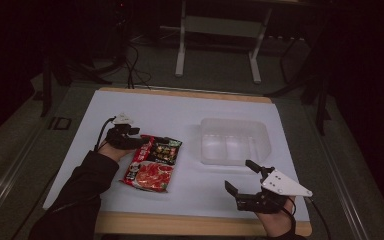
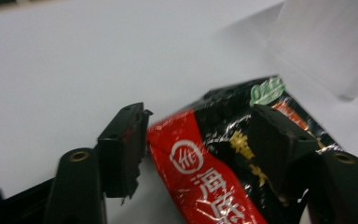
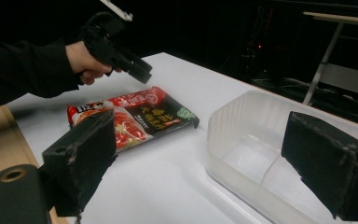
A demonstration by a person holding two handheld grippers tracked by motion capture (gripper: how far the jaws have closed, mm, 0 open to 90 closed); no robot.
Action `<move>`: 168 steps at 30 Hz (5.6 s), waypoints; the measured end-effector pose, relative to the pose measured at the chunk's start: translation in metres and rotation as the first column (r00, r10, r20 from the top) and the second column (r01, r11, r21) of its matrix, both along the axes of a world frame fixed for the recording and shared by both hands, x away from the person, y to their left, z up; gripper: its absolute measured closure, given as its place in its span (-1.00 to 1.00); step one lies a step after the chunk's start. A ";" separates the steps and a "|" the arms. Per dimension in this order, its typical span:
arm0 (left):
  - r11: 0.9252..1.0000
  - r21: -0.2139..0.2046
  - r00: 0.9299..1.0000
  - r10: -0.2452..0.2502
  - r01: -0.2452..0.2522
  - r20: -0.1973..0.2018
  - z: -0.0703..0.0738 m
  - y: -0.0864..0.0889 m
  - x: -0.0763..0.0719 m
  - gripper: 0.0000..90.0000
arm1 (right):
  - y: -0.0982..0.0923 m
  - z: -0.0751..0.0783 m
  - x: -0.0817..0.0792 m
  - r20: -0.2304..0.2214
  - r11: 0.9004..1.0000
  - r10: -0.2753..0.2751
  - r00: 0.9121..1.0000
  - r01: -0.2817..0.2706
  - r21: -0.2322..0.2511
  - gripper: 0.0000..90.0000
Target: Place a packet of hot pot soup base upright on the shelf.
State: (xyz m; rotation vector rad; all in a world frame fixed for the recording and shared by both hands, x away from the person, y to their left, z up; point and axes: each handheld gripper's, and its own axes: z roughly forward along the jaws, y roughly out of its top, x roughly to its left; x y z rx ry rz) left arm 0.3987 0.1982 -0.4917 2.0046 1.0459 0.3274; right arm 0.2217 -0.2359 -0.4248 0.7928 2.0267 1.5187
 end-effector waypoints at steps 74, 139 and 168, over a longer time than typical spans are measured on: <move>0.999 -0.045 0.998 0.018 -0.015 0.064 0.034 -0.022 -0.032 0.94 | -0.001 -0.001 0.003 -0.038 1.000 -0.004 0.999 0.004 0.014 -0.76; 0.885 -0.387 0.922 -0.109 0.260 0.372 0.112 -0.035 -0.109 0.95 | 0.060 0.068 0.049 0.007 0.976 0.197 0.980 -0.197 0.096 -0.13; 0.859 -0.414 0.921 -0.149 0.301 0.361 0.114 -0.037 -0.107 0.93 | 0.085 0.070 0.060 -0.069 0.974 0.227 0.971 -0.226 0.031 0.69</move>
